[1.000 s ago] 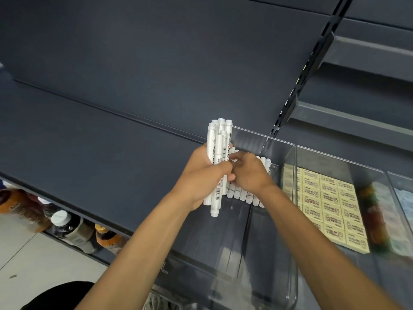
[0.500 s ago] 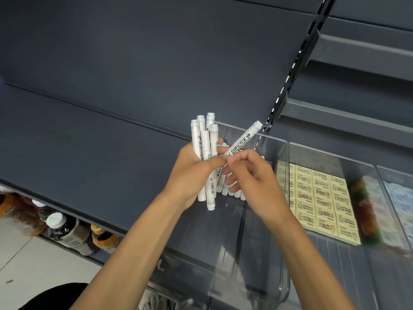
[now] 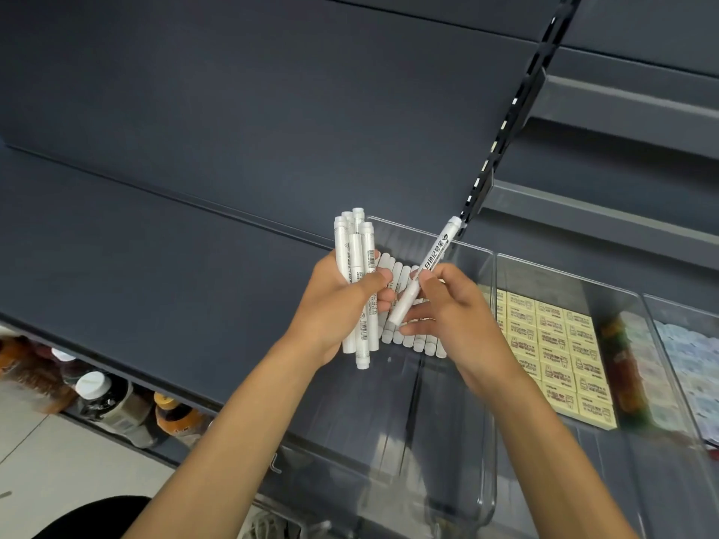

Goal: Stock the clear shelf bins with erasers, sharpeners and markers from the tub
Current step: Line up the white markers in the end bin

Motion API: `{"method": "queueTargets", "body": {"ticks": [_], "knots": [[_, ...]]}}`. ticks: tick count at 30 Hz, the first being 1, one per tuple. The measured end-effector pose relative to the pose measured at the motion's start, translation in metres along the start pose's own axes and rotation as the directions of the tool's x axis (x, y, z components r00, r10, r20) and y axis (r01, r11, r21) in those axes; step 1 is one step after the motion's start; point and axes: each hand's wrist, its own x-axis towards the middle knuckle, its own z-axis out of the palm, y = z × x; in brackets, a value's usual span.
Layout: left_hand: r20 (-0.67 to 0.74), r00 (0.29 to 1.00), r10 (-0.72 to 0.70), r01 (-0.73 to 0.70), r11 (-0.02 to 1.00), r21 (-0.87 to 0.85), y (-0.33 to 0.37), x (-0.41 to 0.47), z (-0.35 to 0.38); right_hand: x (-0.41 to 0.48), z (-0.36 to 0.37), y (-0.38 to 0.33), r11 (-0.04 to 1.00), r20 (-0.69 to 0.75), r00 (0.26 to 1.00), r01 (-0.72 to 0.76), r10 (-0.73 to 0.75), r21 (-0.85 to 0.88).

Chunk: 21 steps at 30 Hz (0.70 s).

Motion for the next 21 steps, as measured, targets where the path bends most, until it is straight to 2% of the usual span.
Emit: {"method": "queueTargets", "body": {"ticks": [3, 8, 12, 15, 18, 21], "knots": [[0.012, 1.0, -0.008, 0.008, 1.0, 0.027, 0.0, 0.0, -0.001, 0.003, -0.003, -0.003, 1.0, -0.022, 1.0, -0.018, 0.018, 0.018], [0.023, 1.0, -0.006, 0.005, 0.999, 0.034, 0.0, 0.0, -0.002, 0.012, -0.007, -0.003, 0.988, -0.049, 0.995, -0.09, 0.084, -0.127], [0.037, 0.999, -0.011, 0.01, 1.0, 0.016, 0.0, 0.003, -0.003, 0.017, -0.01, 0.006, 0.947, -0.115, 0.993, 0.0, -0.039, -0.321], [0.043, 0.999, -0.015, 0.014, 1.0, 0.007, 0.0, 0.005, -0.003, 0.019, -0.01, 0.008, 0.962, -0.223, 0.963, 0.093, -0.153, -0.257], [0.049, 0.999, -0.009, 0.009, 1.0, 0.006, -0.001, 0.005, -0.004, 0.021, -0.009, 0.006, 0.984, -0.282, 0.946, 0.131, -0.16, -0.12], [0.047, 0.999, -0.011, 0.011, 1.0, -0.001, -0.001, 0.004, -0.005, 0.026, -0.008, 0.005, 0.979, -0.321, 0.927, 0.17, -0.197, -0.112]]}}
